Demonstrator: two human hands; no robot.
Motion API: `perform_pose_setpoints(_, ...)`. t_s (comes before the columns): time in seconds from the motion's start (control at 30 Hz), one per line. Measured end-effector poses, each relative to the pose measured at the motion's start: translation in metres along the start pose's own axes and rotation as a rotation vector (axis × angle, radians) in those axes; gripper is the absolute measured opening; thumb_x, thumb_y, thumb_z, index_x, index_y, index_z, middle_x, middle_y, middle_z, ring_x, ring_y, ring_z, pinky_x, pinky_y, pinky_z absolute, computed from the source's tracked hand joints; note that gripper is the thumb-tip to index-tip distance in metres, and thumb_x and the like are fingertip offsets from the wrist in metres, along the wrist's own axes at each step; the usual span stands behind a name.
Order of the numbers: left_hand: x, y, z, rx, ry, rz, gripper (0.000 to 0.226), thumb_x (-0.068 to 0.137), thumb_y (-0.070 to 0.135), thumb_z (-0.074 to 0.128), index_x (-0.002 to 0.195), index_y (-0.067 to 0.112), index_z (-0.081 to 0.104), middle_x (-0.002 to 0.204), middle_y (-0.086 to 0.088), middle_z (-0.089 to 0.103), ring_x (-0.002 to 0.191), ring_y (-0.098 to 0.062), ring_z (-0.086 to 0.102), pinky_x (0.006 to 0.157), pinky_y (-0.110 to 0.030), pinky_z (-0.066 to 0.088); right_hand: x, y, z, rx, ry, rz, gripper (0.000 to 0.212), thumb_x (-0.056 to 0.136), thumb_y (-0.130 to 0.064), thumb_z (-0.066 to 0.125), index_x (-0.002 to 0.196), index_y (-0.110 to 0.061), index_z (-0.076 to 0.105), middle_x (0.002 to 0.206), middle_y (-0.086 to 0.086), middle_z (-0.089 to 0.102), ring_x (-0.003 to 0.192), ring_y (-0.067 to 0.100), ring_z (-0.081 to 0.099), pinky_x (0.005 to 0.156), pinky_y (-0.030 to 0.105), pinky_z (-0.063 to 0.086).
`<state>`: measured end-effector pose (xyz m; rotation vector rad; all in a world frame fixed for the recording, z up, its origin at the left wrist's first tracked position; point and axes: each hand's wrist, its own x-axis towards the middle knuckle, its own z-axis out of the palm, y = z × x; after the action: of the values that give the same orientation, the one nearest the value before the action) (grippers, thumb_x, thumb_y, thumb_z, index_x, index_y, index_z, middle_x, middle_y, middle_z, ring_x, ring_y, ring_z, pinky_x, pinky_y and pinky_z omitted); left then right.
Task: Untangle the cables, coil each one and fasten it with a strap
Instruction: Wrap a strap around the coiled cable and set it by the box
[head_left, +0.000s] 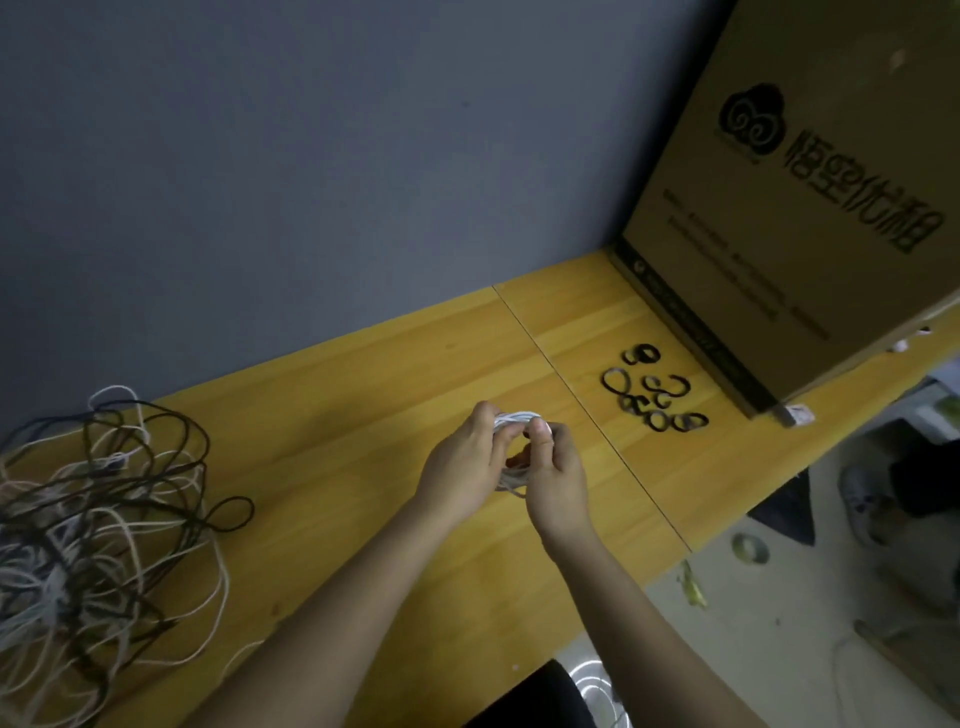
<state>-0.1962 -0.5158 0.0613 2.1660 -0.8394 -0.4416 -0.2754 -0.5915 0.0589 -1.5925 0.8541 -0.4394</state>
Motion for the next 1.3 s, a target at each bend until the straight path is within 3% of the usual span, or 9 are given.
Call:
perform_pose_setpoints(0.07, 0.018, 0.013, 0.017, 0.072, -0.034, -0.011, 0.038, 0.1, 0.045, 0.031, 0.11, 0.01, 0.042, 0.103, -0.011, 0.064, 0.091, -0.037, 0.058, 0.063, -0.037, 0.036, 0.018, 0.006, -0.017, -0.049, 0.036, -0.034, 0.03, 0.101, -0.038, 0.036, 0.099, -0.016, 0.055, 0.08, 0.006, 0.064, 0.07, 0.017, 0.062, 0.065, 0.036, 0.05)
perform_pose_setpoints(0.2, 0.068, 0.046, 0.059, 0.132, -0.059, -0.049, 0.037, 0.101, 0.045, 0.03, 0.109, 0.01, 0.039, 0.104, -0.015, 0.064, 0.092, -0.042, 0.057, 0.068, -0.038, 0.037, 0.079, 0.02, -0.071, -0.132, -0.007, -0.118, 0.027, 0.102, -0.031, 0.038, 0.102, -0.013, 0.058, 0.073, -0.004, 0.063, 0.061, 0.001, 0.06, 0.053, 0.017, 0.043)
perform_pose_setpoints(0.3, 0.109, 0.076, 0.103, 0.144, -0.07, -0.065, 0.036, 0.102, 0.042, 0.031, 0.113, 0.008, 0.039, 0.108, -0.017, 0.063, 0.095, -0.043, 0.058, 0.072, -0.042, 0.042, 0.131, 0.035, -0.12, -0.185, -0.075, -0.144, 0.028, 0.102, -0.031, 0.037, 0.11, -0.015, 0.059, 0.076, -0.003, 0.063, 0.061, 0.007, 0.057, 0.054, 0.022, 0.041)
perform_pose_setpoints(0.4, 0.142, 0.107, 0.145, 0.199, -0.081, -0.057, 0.039, 0.102, 0.039, 0.031, 0.12, 0.006, 0.04, 0.111, -0.016, 0.062, 0.093, -0.041, 0.06, 0.068, -0.039, 0.041, 0.176, 0.048, -0.171, -0.164, -0.162, -0.107, 0.026, 0.103, -0.029, 0.036, 0.103, -0.019, 0.06, 0.075, 0.009, 0.061, 0.064, 0.024, 0.055, 0.057, 0.035, 0.041)
perform_pose_setpoints(0.6, 0.186, 0.117, 0.192, 0.223, -0.069, -0.133, 0.039, 0.102, 0.04, 0.032, 0.123, 0.009, 0.04, 0.107, -0.016, 0.063, 0.085, -0.041, 0.063, 0.066, -0.044, 0.048, 0.226, 0.057, -0.206, -0.062, -0.27, 0.134, 0.035, 0.101, -0.04, 0.037, 0.106, -0.017, 0.064, 0.086, 0.003, 0.066, 0.074, 0.012, 0.063, 0.061, 0.023, 0.046)
perform_pose_setpoints(0.77, 0.213, 0.116, 0.217, 0.026, -0.076, -0.256, 0.069, 0.089, 0.064, 0.016, 0.123, 0.01, 0.042, 0.095, -0.013, 0.064, 0.077, -0.029, 0.064, 0.062, -0.041, 0.049, 0.253, 0.067, -0.202, -0.161, -0.034, 0.078, 0.037, 0.1, -0.041, 0.039, 0.099, -0.013, 0.063, 0.067, 0.001, 0.058, 0.052, 0.007, 0.05, 0.047, 0.022, 0.035)
perform_pose_setpoints(0.97, 0.225, 0.102, 0.235, -0.355, -0.152, -0.296, 0.032, 0.102, 0.037, 0.039, 0.119, 0.01, 0.042, 0.098, -0.016, 0.061, 0.08, -0.02, 0.06, 0.07, -0.035, 0.045, 0.278, 0.084, -0.218, -0.278, -0.174, -0.009, 0.019, 0.1, -0.031, 0.044, 0.102, -0.018, 0.059, 0.074, -0.006, 0.062, 0.059, 0.002, 0.058, 0.047, 0.014, 0.038)
perform_pose_setpoints(1.07, 0.224, 0.091, 0.235, -0.447, -0.329, -0.401, 0.035, 0.101, 0.042, 0.038, 0.114, 0.011, 0.047, 0.108, -0.014, 0.06, 0.084, -0.016, 0.063, 0.073, -0.033, 0.054, 0.278, 0.101, -0.227, -0.328, -0.194, 0.025, 0.026, 0.098, -0.035, 0.046, 0.103, -0.014, 0.061, 0.07, -0.002, 0.061, 0.059, 0.013, 0.058, 0.05, 0.031, 0.043)
perform_pose_setpoints(1.3, 0.252, 0.045, 0.235, 0.061, -0.083, -0.54, 0.032, 0.102, 0.035, 0.041, 0.113, 0.008, 0.057, 0.103, -0.009, 0.06, 0.075, -0.021, 0.056, 0.059, -0.03, 0.04, 0.282, 0.131, -0.244, -0.305, -0.117, 0.143, 0.021, 0.098, -0.029, 0.049, 0.102, -0.013, 0.063, 0.079, -0.002, 0.065, 0.068, 0.004, 0.061, 0.052, 0.011, 0.042)
